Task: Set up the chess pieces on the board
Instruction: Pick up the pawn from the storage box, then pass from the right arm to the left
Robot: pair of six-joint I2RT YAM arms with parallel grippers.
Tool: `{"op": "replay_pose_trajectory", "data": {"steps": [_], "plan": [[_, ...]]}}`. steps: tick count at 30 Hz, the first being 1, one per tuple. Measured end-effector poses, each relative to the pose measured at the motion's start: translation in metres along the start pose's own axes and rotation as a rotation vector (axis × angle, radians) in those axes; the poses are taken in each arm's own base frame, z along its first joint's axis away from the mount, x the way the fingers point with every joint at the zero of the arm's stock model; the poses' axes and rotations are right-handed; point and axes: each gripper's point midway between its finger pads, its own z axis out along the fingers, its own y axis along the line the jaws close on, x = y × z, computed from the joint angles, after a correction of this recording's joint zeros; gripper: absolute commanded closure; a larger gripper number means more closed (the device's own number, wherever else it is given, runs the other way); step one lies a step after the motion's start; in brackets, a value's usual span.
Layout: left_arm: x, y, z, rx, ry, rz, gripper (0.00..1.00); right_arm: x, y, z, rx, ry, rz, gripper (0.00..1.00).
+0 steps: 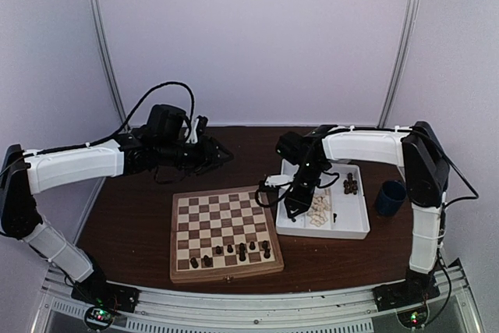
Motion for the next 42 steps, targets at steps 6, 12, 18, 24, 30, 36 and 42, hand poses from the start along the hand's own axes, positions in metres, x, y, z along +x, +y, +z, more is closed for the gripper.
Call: {"op": "replay_pose_trajectory", "data": {"steps": [6,12,18,24,30,36,42], "plan": [[0.002,0.004,0.001,-0.013,0.006,0.003,0.54,-0.004,-0.008,0.010,0.010,0.021,0.047,0.69],[0.002,0.005,0.001,-0.017,0.005,0.003,0.54,0.001,-0.010,0.029,-0.011,0.067,0.094,0.71],[0.002,0.006,0.001,-0.022,0.004,0.003,0.54,0.002,-0.010,0.031,-0.011,0.073,0.133,0.69],[0.002,0.006,0.001,-0.022,0.004,0.003,0.55,0.004,-0.013,0.031,0.004,0.082,0.145,0.80],[0.002,0.007,0.002,-0.024,0.008,0.007,0.55,0.006,-0.015,0.030,0.015,0.084,0.155,0.85],[-0.001,0.004,0.006,-0.007,-0.006,0.059,0.55,-0.007,-0.024,-0.016,-0.075,-0.060,0.265,0.86],[-0.019,-0.037,0.008,0.081,-0.164,0.280,0.49,-0.045,-0.069,-0.127,-0.222,-0.490,0.489,0.87]]}}
